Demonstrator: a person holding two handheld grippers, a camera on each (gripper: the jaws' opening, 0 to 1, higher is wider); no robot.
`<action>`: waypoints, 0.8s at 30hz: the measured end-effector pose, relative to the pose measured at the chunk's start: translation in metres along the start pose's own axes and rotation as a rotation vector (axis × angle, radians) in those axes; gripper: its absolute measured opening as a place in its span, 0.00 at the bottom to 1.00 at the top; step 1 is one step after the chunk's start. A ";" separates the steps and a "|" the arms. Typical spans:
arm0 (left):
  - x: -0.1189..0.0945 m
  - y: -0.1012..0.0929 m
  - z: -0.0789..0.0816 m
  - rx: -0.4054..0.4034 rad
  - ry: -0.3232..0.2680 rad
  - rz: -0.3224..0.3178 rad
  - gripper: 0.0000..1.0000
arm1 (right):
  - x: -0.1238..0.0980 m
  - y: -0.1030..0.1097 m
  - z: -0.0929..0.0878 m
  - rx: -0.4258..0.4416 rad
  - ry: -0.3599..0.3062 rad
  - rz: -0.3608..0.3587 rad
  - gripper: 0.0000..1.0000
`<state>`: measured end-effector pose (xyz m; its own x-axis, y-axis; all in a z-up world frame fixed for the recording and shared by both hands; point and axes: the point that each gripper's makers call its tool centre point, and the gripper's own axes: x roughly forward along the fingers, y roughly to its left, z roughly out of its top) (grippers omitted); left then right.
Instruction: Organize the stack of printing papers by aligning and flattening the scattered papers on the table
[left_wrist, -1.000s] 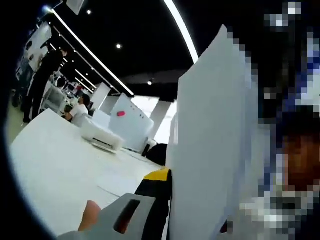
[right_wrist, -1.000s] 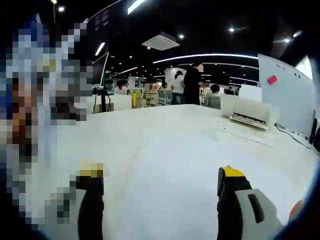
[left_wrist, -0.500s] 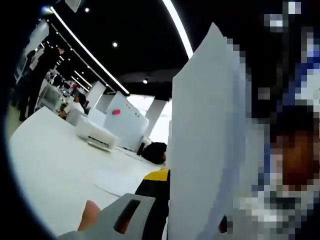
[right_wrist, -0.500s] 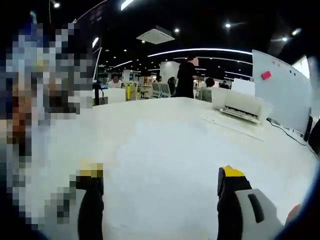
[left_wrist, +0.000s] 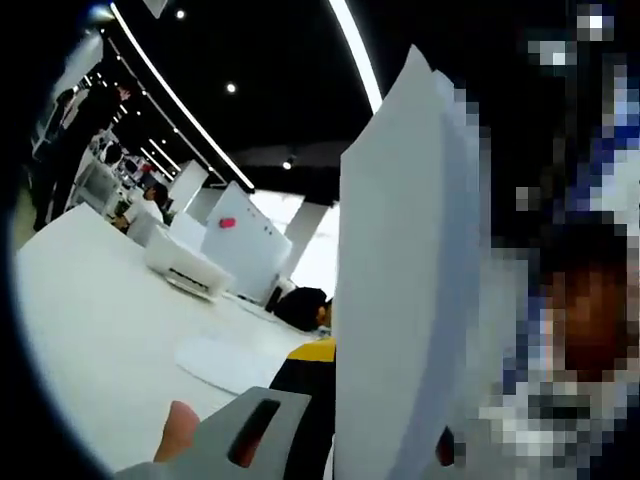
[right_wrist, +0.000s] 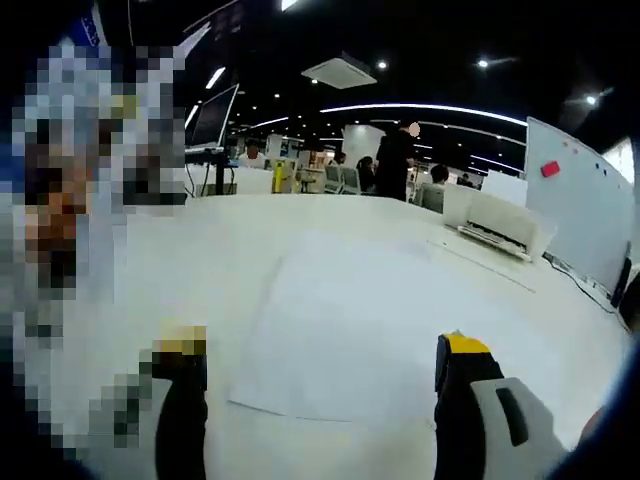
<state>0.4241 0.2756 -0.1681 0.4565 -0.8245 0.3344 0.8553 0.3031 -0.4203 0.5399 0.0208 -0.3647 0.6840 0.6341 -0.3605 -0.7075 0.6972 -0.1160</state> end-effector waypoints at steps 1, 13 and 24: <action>0.001 -0.001 -0.001 0.001 0.001 -0.002 0.06 | 0.000 0.000 -0.002 0.024 -0.003 0.004 0.90; 0.006 -0.004 -0.002 -0.011 -0.002 -0.018 0.06 | 0.004 -0.006 -0.009 0.132 -0.041 0.004 0.90; 0.003 -0.017 0.001 0.001 -0.007 -0.049 0.06 | 0.005 -0.007 -0.004 0.124 -0.088 0.005 0.90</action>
<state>0.4113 0.2680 -0.1591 0.4160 -0.8349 0.3605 0.8767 0.2628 -0.4029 0.5473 0.0180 -0.3690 0.6971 0.6609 -0.2778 -0.6874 0.7263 0.0029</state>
